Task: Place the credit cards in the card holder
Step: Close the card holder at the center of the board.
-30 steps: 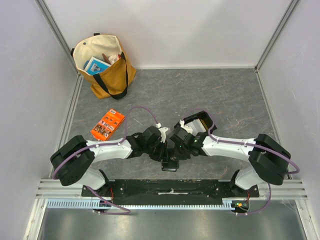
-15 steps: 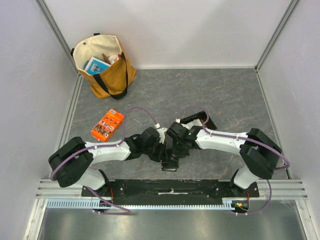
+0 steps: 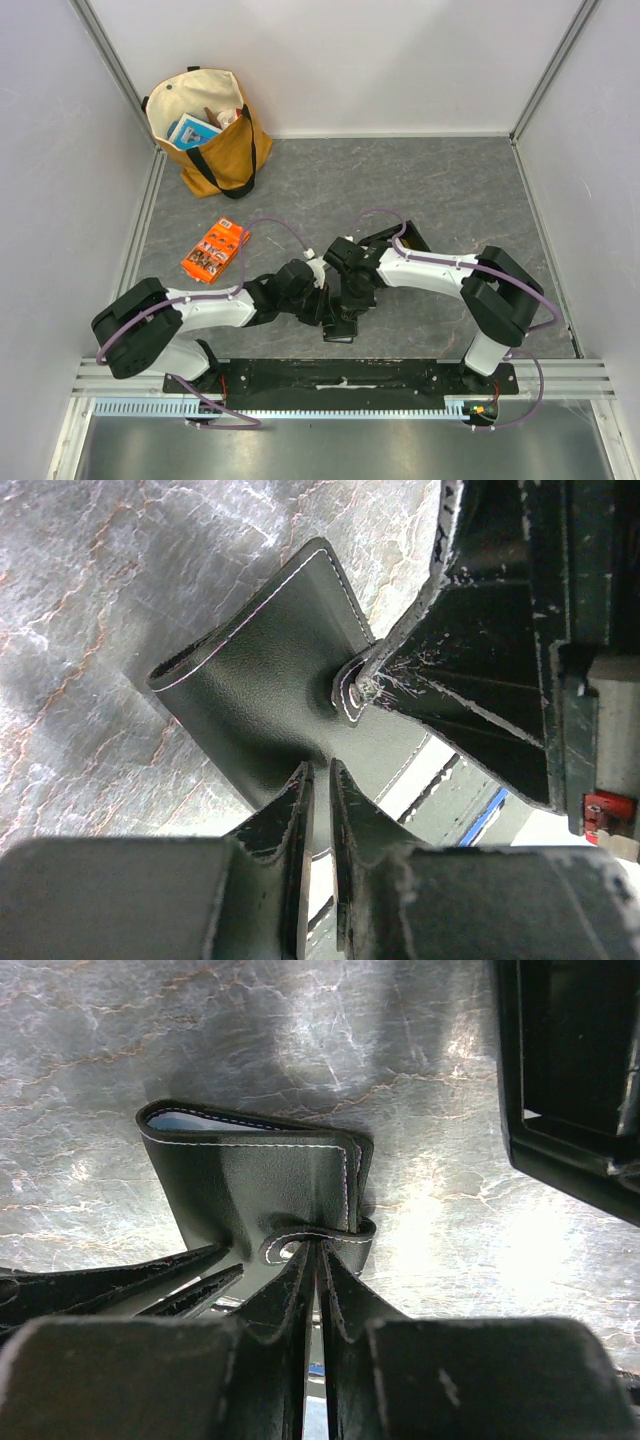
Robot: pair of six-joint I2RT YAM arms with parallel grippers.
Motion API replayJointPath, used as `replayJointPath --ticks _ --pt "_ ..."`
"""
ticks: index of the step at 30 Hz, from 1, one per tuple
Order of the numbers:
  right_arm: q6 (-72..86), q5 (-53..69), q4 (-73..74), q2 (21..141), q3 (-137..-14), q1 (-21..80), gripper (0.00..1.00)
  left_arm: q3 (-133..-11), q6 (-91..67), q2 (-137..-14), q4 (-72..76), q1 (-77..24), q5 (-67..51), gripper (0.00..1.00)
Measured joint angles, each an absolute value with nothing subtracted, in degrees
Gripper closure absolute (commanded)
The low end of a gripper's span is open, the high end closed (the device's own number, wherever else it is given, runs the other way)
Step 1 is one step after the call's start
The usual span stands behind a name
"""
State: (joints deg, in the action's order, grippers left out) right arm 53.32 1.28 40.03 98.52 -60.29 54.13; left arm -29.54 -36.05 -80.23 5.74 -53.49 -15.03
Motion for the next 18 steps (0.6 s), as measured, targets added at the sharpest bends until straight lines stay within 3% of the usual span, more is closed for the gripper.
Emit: replayJointPath --ticks 10,18 --pt "55.3 1.0 41.2 99.1 -61.0 54.2 0.85 -28.0 -37.5 -79.9 8.3 -53.5 -14.8 0.85" --pt "57.0 0.2 41.2 98.9 -60.6 54.4 0.86 -23.8 -38.7 -72.6 9.4 -54.1 -12.1 0.74"
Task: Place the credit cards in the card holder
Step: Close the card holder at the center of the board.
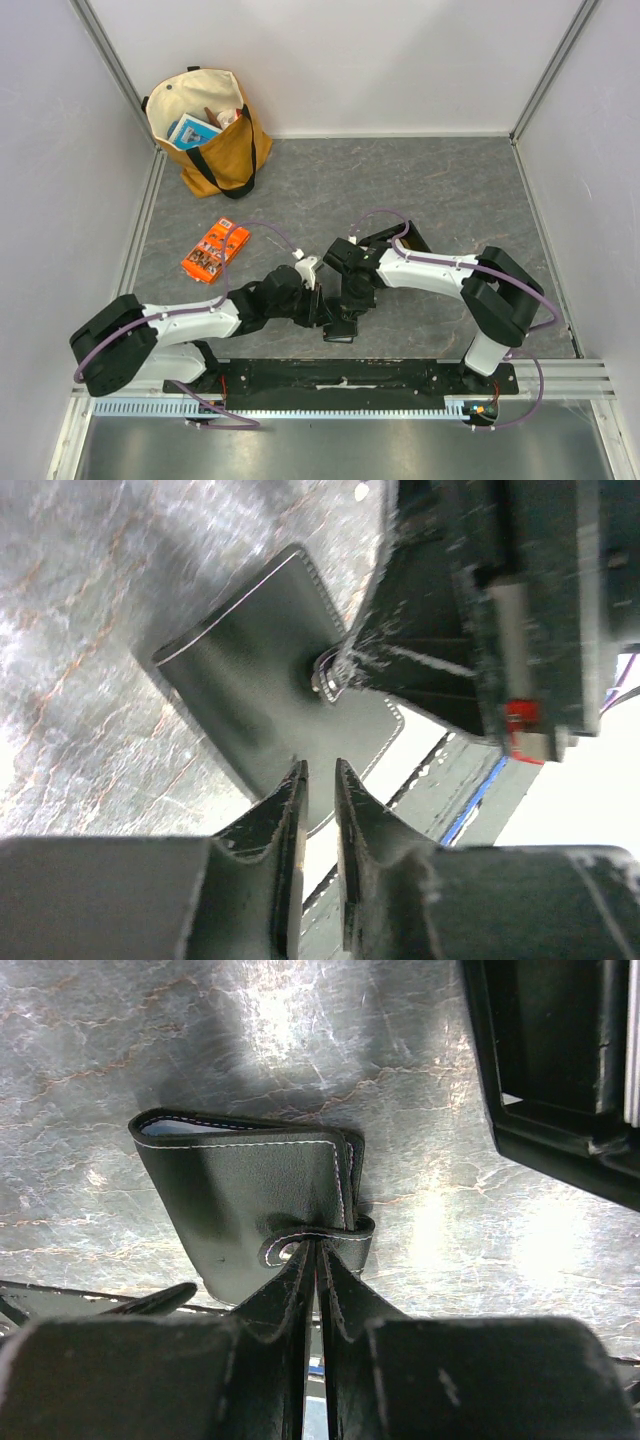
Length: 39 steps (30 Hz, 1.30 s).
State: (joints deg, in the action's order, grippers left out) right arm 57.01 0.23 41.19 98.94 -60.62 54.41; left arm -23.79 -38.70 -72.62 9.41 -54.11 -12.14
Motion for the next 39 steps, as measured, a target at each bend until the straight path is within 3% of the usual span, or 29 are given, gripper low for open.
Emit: replayJointPath --ticks 24,27,32,39 --pt "57.5 0.1 37.7 96.6 -57.8 54.5 0.86 -27.4 -40.1 -81.6 15.8 -54.1 -11.1 0.73" --pt "57.5 0.1 37.4 96.4 -57.6 54.5 0.86 -27.8 -40.7 -82.7 16.8 -54.1 -11.1 0.77" --pt "57.5 0.1 36.9 96.1 -57.1 54.5 0.86 -28.7 -41.6 -84.7 18.2 -54.1 -11.6 0.98" --pt "57.5 0.1 36.6 95.9 -56.9 54.5 0.86 -28.8 -42.0 -85.0 18.3 -54.1 -11.9 0.98"
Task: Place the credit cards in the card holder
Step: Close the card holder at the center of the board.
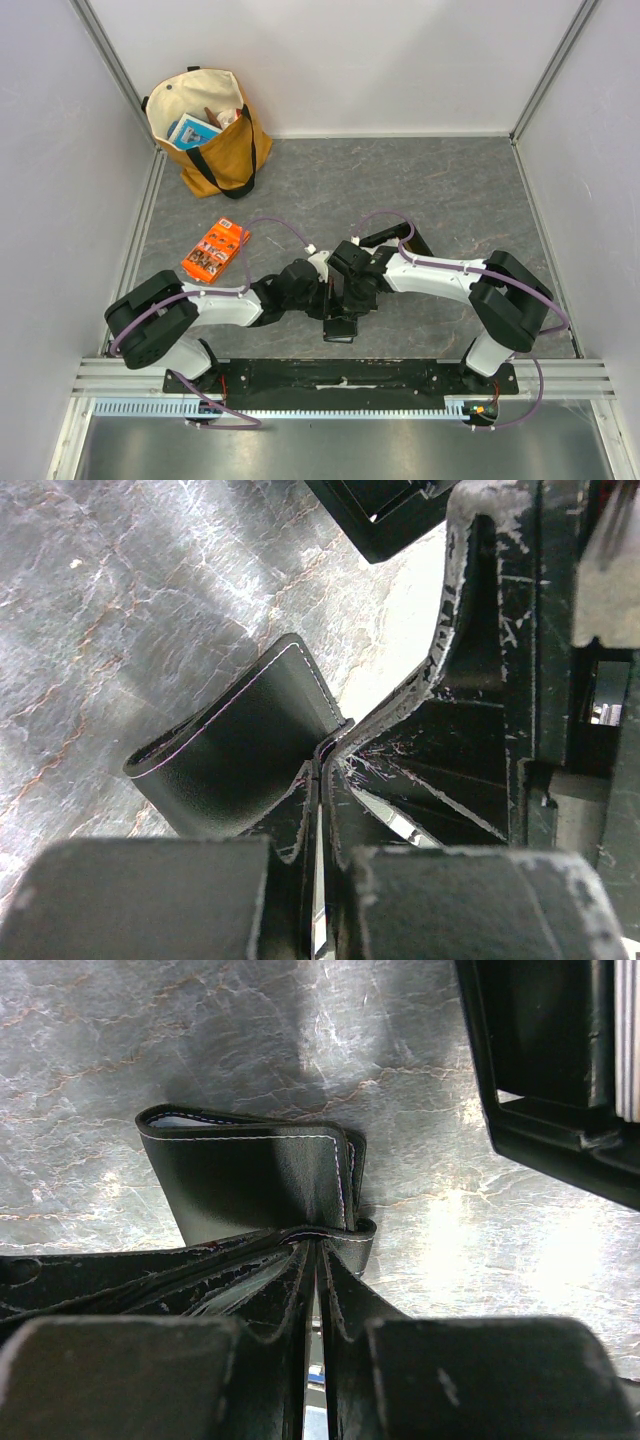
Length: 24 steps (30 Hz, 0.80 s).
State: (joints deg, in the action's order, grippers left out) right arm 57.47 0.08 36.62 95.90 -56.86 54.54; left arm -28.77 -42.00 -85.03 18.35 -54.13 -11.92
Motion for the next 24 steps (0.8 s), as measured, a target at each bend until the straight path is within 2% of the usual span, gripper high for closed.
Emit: replayJointPath --ticks 18,24 --pt "58.2 -0.9 35.4 94.6 -55.6 54.8 0.87 -31.6 -41.5 -87.3 14.8 -54.2 -11.0 0.98" --pt "58.5 -1.8 34.9 94.2 -55.1 55.0 0.87 -31.7 -41.5 -87.0 15.0 -54.1 -11.0 0.77"
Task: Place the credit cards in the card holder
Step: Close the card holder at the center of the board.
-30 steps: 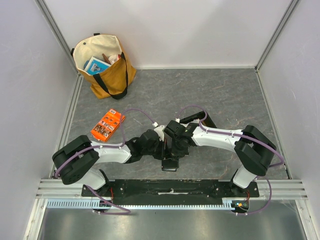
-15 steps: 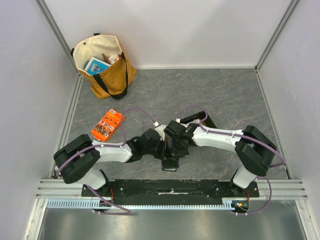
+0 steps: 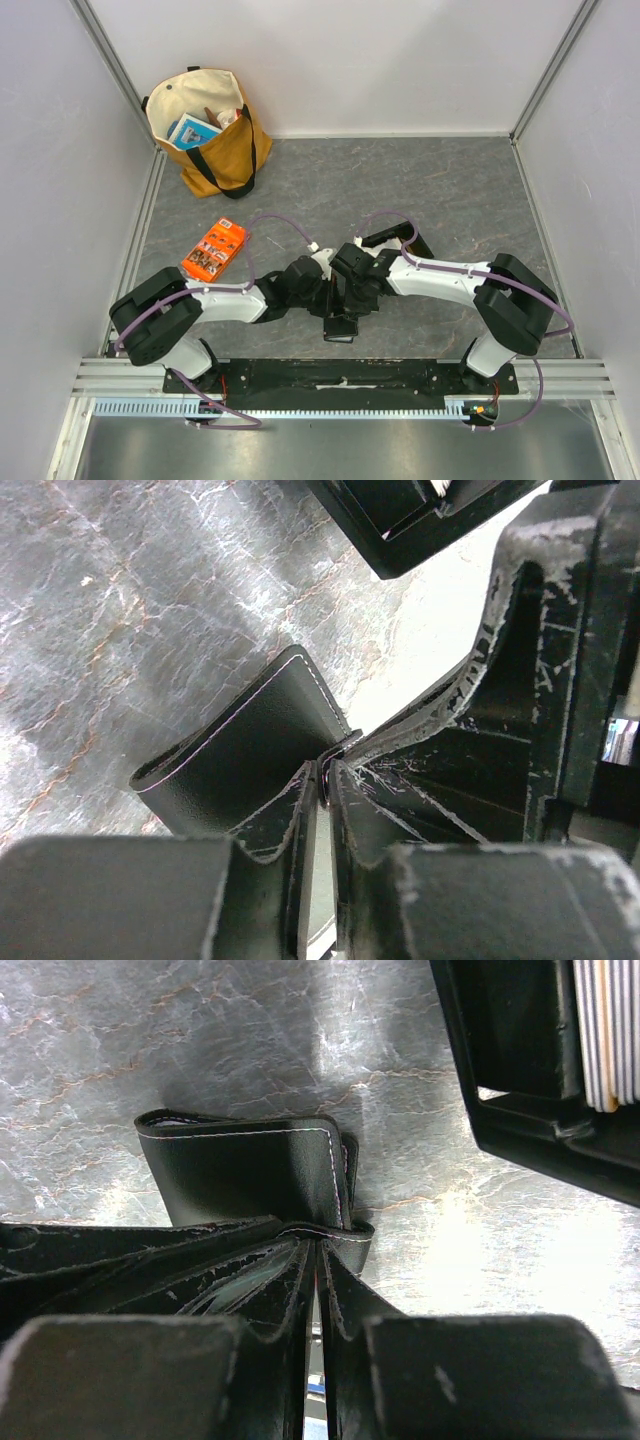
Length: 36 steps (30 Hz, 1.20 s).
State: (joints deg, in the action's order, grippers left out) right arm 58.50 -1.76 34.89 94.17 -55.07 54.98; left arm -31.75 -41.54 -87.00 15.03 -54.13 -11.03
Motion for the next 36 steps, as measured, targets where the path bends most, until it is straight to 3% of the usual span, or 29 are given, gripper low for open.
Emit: replayJointPath --ticks 6,10,12,36 --pt "58.5 -1.8 34.7 94.1 -54.9 55.0 0.86 -30.9 -41.5 -85.5 15.0 -54.1 -10.0 0.69" --pt "58.5 -1.8 34.3 94.0 -54.9 55.0 0.86 -30.4 -41.5 -84.3 14.6 -54.2 -8.9 0.92" --pt "58.5 -1.8 34.0 94.0 -54.9 55.1 0.86 -30.3 -41.5 -84.3 14.6 -54.2 -8.4 0.98" --pt "57.0 -4.9 32.4 92.1 -54.0 57.1 0.84 -30.3 -40.2 -85.5 16.1 -54.1 -8.4 0.98"
